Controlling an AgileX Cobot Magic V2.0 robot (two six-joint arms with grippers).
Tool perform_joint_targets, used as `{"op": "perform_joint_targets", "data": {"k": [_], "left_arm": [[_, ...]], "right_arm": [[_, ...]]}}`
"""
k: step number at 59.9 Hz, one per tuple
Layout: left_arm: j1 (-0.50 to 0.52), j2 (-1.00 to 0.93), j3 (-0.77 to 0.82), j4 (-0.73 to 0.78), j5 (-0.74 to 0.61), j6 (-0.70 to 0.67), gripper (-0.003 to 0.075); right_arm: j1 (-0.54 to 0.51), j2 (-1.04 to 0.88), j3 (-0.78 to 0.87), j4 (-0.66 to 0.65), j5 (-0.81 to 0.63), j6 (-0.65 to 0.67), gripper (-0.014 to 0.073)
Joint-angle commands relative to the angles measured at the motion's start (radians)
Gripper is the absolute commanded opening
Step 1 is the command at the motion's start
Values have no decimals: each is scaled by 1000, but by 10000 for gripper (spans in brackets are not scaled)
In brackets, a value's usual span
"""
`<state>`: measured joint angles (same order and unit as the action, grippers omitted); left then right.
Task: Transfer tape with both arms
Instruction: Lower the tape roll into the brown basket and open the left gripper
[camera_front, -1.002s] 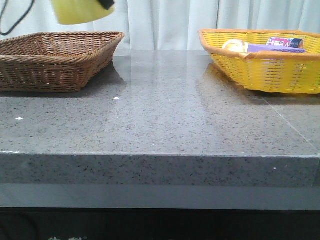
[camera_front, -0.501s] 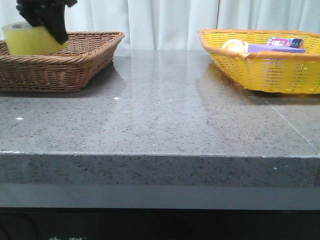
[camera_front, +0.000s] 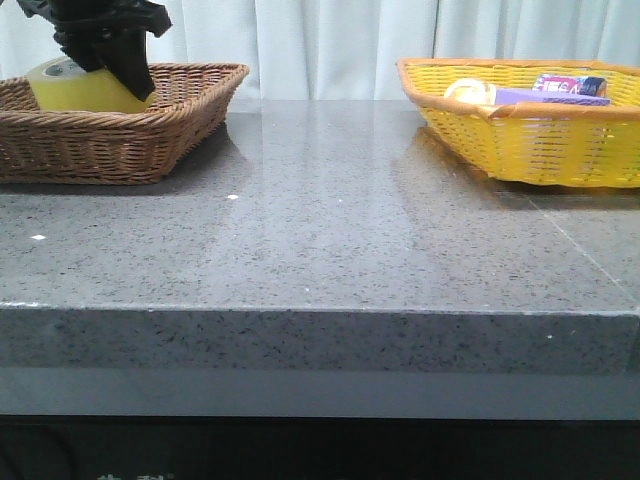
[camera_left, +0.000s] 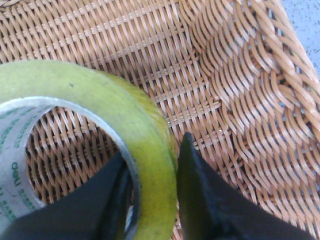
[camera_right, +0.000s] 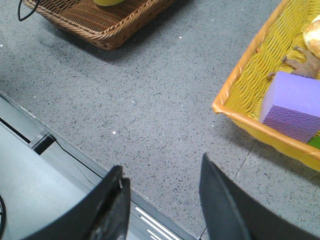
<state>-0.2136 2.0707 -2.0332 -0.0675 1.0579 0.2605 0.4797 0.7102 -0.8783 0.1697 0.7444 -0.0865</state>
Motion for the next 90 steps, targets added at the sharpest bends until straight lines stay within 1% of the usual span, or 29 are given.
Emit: {"op": "perform_joint_targets", "data": {"k": [1, 4, 7, 14, 16, 18, 40, 63, 79, 90], "left_arm": [[-1, -50, -30, -12, -39, -7, 197], [-1, -42, -30, -12, -28, -7, 226], [-1, -37, -30, -12, -19, -7, 288], [-1, -34, -30, -16, -10, -7, 470], [-1, -34, -32, -16, 1, -7, 503], [-1, -36, -36, -18, 12, -7, 515], [-1, -53, -130, -18, 187, -14, 512], [-1, -183, -130, -18, 225, -73, 512], [-1, -348, -130, -38, 226, -183, 512], [-3, -506, -62, -156, 226, -194, 512]], "right_arm": [[-5, -3, -25, 10, -75, 0, 361], [-5, -3, -25, 10, -75, 0, 361], [-5, -3, -25, 10, -75, 0, 361], [-5, -3, -25, 10, -75, 0, 361], [-5, -3, -25, 10, -75, 0, 361], [-5, -3, -25, 10, -75, 0, 361], [-5, -3, -25, 10, -75, 0, 361], [-5, -3, -25, 10, -75, 0, 361], [-5, -3, -25, 10, -75, 0, 361], [-5, -3, -25, 10, -75, 0, 361]]}}
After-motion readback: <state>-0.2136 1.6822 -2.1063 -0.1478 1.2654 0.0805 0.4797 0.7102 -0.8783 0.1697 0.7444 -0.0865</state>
